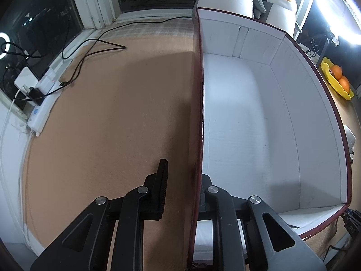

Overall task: Organize rigid objects
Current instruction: 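Grip the box wall with the left tool while the right tool grasps the grey spoon handle, then lift the grey spoon with the right tool and carry it over the box, then open the right tool to drop the spoon into the box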

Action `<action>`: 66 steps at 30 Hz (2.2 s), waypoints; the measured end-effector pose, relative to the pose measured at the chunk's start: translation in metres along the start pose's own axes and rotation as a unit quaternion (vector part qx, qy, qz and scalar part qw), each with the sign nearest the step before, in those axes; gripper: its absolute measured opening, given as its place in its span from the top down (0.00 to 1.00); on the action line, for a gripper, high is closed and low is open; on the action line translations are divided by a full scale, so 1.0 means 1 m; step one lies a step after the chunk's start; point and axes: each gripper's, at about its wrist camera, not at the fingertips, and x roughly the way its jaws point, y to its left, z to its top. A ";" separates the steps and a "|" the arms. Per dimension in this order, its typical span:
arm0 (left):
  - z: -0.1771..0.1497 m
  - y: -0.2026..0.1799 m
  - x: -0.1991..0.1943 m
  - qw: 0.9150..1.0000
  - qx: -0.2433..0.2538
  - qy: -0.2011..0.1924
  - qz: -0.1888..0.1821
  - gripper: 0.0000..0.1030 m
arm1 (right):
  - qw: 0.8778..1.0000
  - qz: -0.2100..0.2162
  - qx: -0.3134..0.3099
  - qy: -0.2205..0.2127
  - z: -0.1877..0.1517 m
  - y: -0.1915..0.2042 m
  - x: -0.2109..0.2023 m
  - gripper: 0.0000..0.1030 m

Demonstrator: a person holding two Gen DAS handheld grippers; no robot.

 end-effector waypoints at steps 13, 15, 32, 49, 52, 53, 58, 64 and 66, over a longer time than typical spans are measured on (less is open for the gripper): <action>0.000 0.001 0.001 1.000 -0.001 -0.002 -0.001 0.85 | 0.999 -0.001 0.010 -0.038 0.004 -0.007 -0.036 0.93; 0.000 0.001 0.002 1.000 -0.001 -0.002 0.000 0.85 | 0.999 0.002 0.007 -0.049 0.002 -0.007 -0.048 0.93; 0.000 0.001 -0.005 1.000 -0.011 -0.017 -0.005 0.90 | 0.981 0.080 -0.101 -0.146 0.098 0.090 -0.128 0.93; -0.008 0.002 -0.010 0.999 -0.030 -0.032 0.004 0.91 | 0.967 0.159 -0.171 -0.101 0.134 0.197 -0.090 0.93; -0.009 0.002 -0.011 0.999 -0.033 -0.034 0.006 0.91 | 0.966 0.163 -0.176 -0.091 0.140 0.212 -0.080 0.93; -0.009 0.002 -0.011 0.999 -0.034 -0.035 0.007 0.91 | 0.967 0.162 -0.177 -0.089 0.141 0.215 -0.076 0.93; -0.010 0.002 -0.012 0.998 -0.041 -0.037 0.007 0.91 | 0.968 0.156 -0.182 -0.074 0.147 0.227 -0.059 0.93; -0.011 0.003 -0.013 0.998 -0.052 -0.040 0.008 0.91 | 0.967 0.149 -0.197 -0.057 0.147 0.233 -0.043 0.93; -0.012 0.002 -0.014 0.998 -0.054 -0.041 0.010 0.91 | 0.967 0.147 -0.200 -0.050 0.147 0.234 -0.038 0.93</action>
